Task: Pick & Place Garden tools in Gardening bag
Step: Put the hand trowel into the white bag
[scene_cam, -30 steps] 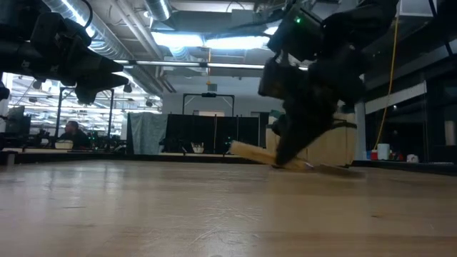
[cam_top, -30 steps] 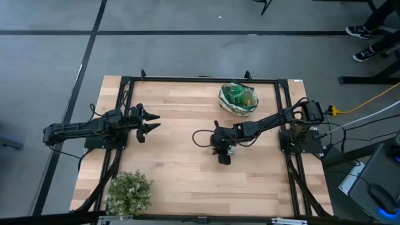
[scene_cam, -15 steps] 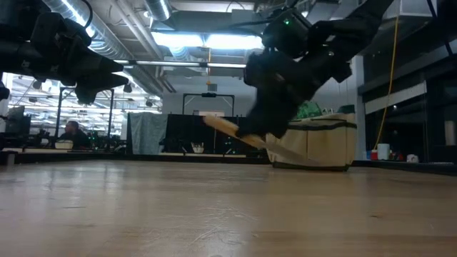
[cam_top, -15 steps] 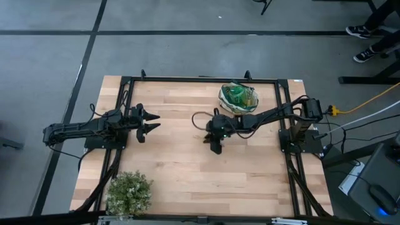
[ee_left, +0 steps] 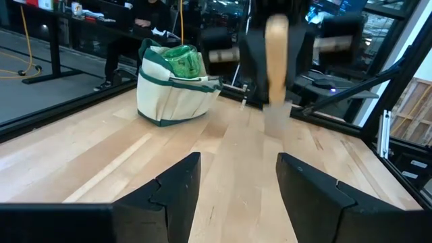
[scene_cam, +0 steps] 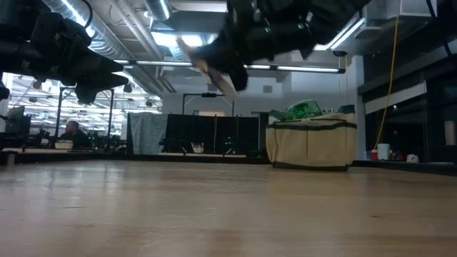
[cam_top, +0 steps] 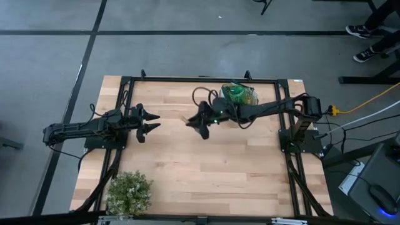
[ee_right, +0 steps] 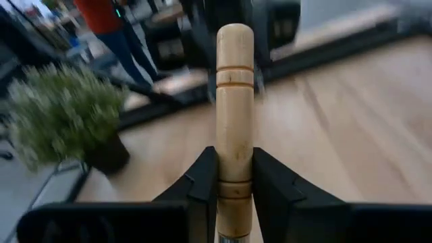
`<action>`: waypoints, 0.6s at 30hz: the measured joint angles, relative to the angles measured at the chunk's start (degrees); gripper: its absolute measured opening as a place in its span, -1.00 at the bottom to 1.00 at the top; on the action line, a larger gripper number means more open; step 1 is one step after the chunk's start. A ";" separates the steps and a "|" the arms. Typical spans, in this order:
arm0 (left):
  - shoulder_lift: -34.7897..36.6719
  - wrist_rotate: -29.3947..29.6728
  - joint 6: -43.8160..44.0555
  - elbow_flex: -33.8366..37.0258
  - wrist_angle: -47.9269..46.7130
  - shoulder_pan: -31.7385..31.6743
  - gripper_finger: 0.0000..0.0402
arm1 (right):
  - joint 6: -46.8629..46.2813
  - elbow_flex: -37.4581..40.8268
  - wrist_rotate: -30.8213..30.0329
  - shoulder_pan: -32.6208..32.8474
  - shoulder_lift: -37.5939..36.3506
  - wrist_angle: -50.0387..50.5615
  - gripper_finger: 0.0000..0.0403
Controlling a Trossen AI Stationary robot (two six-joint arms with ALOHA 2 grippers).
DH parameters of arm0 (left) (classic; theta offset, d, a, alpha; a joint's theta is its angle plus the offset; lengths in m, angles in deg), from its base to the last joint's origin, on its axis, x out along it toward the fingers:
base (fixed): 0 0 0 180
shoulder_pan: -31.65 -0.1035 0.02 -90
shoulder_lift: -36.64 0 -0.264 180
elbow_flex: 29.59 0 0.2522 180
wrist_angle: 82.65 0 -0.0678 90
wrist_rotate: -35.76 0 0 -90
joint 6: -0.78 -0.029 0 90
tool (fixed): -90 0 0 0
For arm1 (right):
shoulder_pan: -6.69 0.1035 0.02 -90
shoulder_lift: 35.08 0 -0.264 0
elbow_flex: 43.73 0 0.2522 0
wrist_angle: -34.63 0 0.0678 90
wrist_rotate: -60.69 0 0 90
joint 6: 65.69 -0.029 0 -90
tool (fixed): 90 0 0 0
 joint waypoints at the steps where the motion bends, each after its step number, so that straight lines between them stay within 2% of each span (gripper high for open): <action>1: 0.02 0.00 0.00 0.00 0.00 0.00 -0.05 | 0.00 -1.35 0.15 -0.17 -0.01 0.00 -0.66; 9: 0.02 0.00 0.00 0.00 0.02 0.00 -0.05 | 0.00 -11.99 0.29 -1.24 -0.01 0.02 -0.67; 14: 0.00 0.01 0.00 0.00 0.00 0.02 -0.06 | 0.00 -17.64 3.98 -2.00 -0.01 0.02 -0.67; 18: 0.00 0.00 0.00 0.00 0.01 0.00 -0.05 | 0.21 -22.03 4.14 -2.62 -0.01 0.06 -0.67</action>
